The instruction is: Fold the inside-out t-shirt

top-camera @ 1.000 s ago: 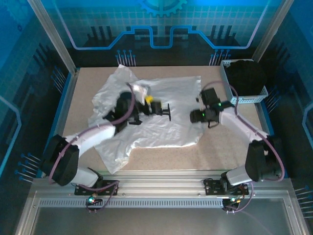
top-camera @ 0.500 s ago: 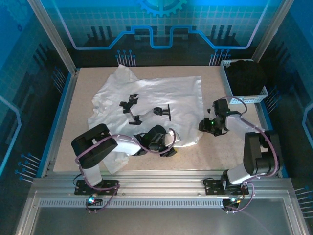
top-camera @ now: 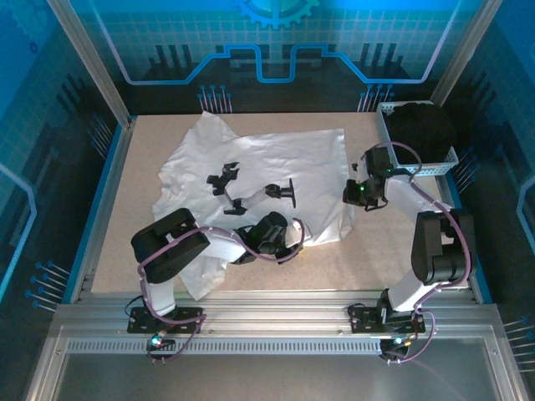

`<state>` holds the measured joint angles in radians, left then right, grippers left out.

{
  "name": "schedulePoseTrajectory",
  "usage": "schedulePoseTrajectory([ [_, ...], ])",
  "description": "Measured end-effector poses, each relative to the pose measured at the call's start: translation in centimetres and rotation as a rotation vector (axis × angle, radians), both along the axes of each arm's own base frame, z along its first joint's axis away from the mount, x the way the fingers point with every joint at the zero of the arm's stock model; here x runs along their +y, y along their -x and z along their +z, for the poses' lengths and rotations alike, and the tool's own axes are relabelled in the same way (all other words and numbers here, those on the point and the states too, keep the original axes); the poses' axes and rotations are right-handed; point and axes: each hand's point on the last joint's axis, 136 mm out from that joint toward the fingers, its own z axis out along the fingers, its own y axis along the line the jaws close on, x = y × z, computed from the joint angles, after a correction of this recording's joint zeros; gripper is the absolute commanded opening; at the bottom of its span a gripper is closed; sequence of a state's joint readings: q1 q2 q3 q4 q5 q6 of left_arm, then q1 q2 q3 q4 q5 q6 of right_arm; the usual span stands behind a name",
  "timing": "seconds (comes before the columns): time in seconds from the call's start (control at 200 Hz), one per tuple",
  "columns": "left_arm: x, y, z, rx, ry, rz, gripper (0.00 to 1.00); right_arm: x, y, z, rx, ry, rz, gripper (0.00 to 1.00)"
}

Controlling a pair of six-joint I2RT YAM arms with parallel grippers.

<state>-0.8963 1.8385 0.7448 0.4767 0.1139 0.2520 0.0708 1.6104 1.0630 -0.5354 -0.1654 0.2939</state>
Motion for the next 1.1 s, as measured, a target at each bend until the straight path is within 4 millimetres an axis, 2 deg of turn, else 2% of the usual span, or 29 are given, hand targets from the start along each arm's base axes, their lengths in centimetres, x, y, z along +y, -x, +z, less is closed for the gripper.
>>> schedulePoseTrajectory([
  [0.13, 0.8, 0.9, 1.0, 0.061, 0.059, 0.002, 0.0, 0.1, -1.4, 1.3, -0.017, 0.006, 0.018, 0.04],
  [0.275, 1.3, 0.1, 2.6, 0.106, 0.159, 0.033, 0.0, 1.2, -3.8, 0.6, 0.006, -0.016, 0.051, 0.1],
  [0.365, 1.7, -0.2, 2.7, 0.139, 0.187, 0.055, 0.0, 2.3, -5.2, -0.3, 0.02, -0.024, 0.085, 0.22],
  [0.425, 1.7, 0.0, 2.7, 0.155, 0.196, 0.058, 0.0, 2.5, -5.4, -0.8, 0.029, -0.02, 0.09, 0.31],
  [0.52, 1.7, 0.1, 2.8, 0.175, 0.212, 0.061, 0.0, 2.2, -4.5, -1.2, 0.042, -0.001, 0.088, 0.4],
  [0.59, 1.6, 0.1, 3.0, 0.182, 0.228, 0.064, 0.0, 2.0, -2.9, -1.1, 0.047, 0.0, 0.086, 0.43],
  [0.745, 1.4, 0.0, 3.3, 0.188, 0.249, 0.062, 0.0, 2.0, 2.0, -0.7, 0.048, -0.035, 0.087, 0.41],
  [0.83, 1.4, 0.1, 3.3, 0.194, 0.255, 0.062, 0.0, 2.3, 3.6, -1.4, 0.07, -0.065, 0.087, 0.39],
  [0.905, 1.3, 0.1, 3.1, 0.206, 0.255, 0.063, 0.0, 2.6, 3.9, -2.4, 0.098, -0.085, 0.087, 0.37],
  [1.1, 1.4, 0.2, 2.8, 0.215, 0.251, 0.067, 0.0, 3.5, 3.1, -5.1, 0.143, -0.133, 0.092, 0.35],
])
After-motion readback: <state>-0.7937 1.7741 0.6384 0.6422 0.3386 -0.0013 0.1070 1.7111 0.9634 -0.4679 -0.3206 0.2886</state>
